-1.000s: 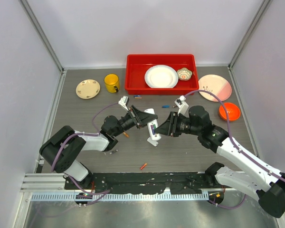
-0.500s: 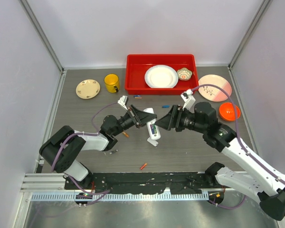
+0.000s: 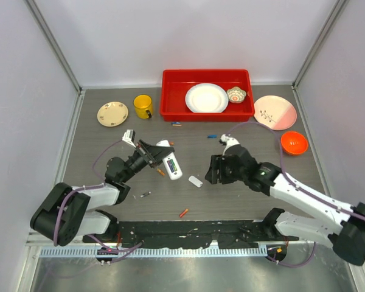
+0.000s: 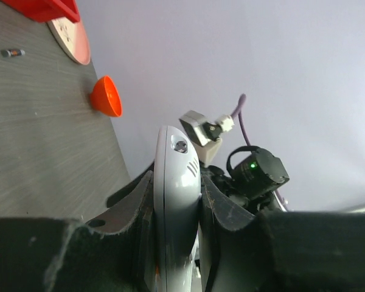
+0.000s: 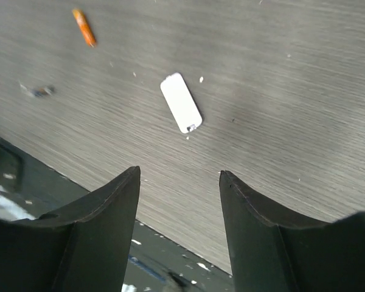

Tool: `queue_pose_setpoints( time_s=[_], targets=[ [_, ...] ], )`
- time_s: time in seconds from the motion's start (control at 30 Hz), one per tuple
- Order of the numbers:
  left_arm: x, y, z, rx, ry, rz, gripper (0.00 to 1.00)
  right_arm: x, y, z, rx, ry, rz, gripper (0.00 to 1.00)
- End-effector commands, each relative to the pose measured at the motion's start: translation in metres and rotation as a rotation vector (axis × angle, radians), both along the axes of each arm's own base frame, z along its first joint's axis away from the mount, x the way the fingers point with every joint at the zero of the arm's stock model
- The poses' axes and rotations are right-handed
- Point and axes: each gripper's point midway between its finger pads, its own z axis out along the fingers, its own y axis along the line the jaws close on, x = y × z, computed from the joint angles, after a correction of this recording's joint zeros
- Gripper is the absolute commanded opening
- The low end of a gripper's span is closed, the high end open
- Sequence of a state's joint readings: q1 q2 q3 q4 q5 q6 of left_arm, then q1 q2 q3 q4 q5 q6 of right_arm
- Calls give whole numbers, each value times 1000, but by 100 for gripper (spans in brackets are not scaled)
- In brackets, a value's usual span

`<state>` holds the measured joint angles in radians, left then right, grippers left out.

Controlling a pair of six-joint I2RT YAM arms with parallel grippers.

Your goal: Load the batteries into the remote control

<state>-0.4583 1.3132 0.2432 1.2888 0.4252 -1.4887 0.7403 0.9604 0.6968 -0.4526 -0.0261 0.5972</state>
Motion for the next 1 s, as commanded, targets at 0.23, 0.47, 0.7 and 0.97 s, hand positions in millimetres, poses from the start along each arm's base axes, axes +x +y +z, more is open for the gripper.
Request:
queue_pose_setpoints(
  time_s=[0.23, 0.47, 0.7, 0.97],
  targets=[
    [-46, 13, 26, -5, -175, -57, 0, 16, 33, -38, -343, -122, 215, 68],
    [-55, 15, 23, 18, -191, -66, 0, 31, 49, -54, -460, -109, 318, 68],
    [-60, 15, 24, 14, -204, -77, 0, 30, 61, -76, -510, -44, 421, 66],
    [-60, 15, 22, 20, -203, -79, 0, 19, 59, -97, -531, 18, 476, 63]
  ],
)
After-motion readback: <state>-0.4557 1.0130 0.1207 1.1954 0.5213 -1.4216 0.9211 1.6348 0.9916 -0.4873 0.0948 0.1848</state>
